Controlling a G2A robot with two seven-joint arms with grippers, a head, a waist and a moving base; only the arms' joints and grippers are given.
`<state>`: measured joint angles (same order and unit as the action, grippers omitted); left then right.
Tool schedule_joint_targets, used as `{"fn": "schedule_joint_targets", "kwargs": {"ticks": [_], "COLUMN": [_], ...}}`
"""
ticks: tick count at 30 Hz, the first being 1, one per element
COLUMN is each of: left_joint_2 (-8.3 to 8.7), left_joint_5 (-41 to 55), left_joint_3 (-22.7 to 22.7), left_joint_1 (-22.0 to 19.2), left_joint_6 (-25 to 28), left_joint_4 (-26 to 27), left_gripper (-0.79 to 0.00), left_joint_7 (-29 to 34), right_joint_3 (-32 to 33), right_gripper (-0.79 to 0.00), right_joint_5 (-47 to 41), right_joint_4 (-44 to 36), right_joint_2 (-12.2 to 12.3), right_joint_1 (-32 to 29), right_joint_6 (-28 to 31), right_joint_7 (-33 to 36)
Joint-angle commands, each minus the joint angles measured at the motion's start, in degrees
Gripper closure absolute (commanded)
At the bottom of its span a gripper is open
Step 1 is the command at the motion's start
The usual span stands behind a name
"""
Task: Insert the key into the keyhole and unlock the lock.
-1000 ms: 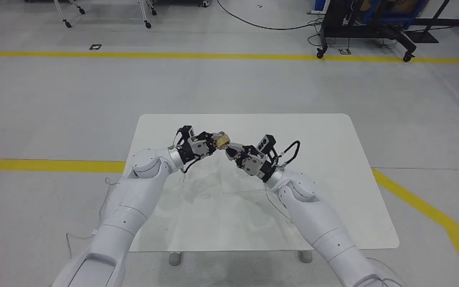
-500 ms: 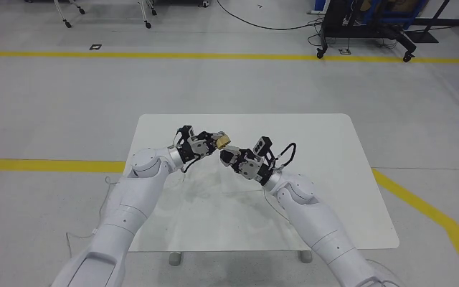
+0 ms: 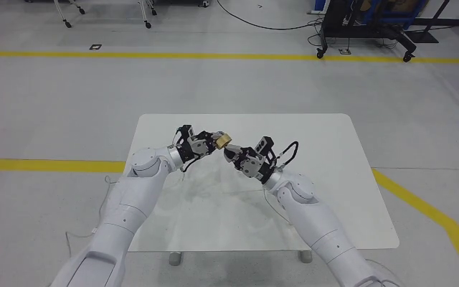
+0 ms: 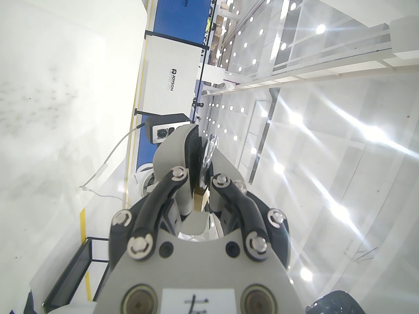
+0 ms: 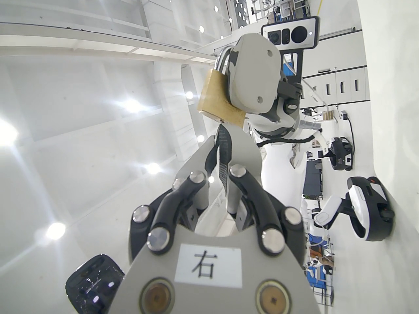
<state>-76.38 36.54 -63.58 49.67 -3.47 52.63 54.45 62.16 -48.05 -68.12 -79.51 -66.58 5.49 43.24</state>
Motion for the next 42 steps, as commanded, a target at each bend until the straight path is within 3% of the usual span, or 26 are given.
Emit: {"fn": "schedule_joint_targets", "kwargs": {"ticks": [1, 7, 13, 25, 33, 35, 36, 37, 42], "left_joint_2": [-0.01, -0.03, 0.00, 0.69, 1.07, 1.14, 1.17, 1.19, 1.41], "left_joint_5": [0.0, -0.1, -0.7, -7.8, -9.1, -9.3, -9.4, -9.5, -13.2], "left_joint_3": [0.0, 0.1, 0.3, -0.3, -1.4, -1.6, -1.8, -1.8, -1.6], "left_joint_1": [-0.1, -0.1, -0.1, 1.7, 3.6, 3.8, 3.9, 4.0, 4.2], "left_joint_6": [0.1, 1.0, 2.9, 13.3, 15.1, 14.6, 14.3, 14.1, 13.3], "left_joint_4": [-0.1, -0.1, 0.4, 4.7, 7.4, 7.6, 7.6, 7.8, 8.7], "left_gripper": [0.000, 0.000, 0.000, 0.000, 0.000, 0.000, 0.000, 0.000, 0.000], "left_joint_7": [0.1, 0.6, 2.2, -0.2, -3.2, -4.2, -4.9, -5.3, -7.7], "right_joint_3": [0.3, 0.7, 1.3, 3.3, 3.8, 3.9, 4.1, 4.3, 8.2], "right_gripper": [0.000, 0.000, 0.000, 0.000, 0.000, -0.320, -0.662, -0.785, -0.785], "right_joint_5": [-0.1, -1.9, -9.1, -31.5, -32.4, -30.4, -28.3, -26.7, -18.0], "right_joint_4": [0.0, 0.3, 1.6, 4.8, 5.2, 4.7, 4.4, 4.1, 0.0], "right_joint_2": [0.0, 0.0, -0.5, -1.7, -1.7, -1.6, -1.4, -1.2, 0.5], "right_joint_1": [0.0, -0.2, -0.1, 0.2, 0.4, 0.4, 0.5, 0.4, -1.9], "right_joint_6": [0.0, -1.0, -4.4, -18.6, -20.5, -19.9, -18.8, -18.3, -14.6], "right_joint_7": [0.1, 0.9, 3.7, 10.2, 10.6, 11.3, 11.6, 12.0, 12.8]}}
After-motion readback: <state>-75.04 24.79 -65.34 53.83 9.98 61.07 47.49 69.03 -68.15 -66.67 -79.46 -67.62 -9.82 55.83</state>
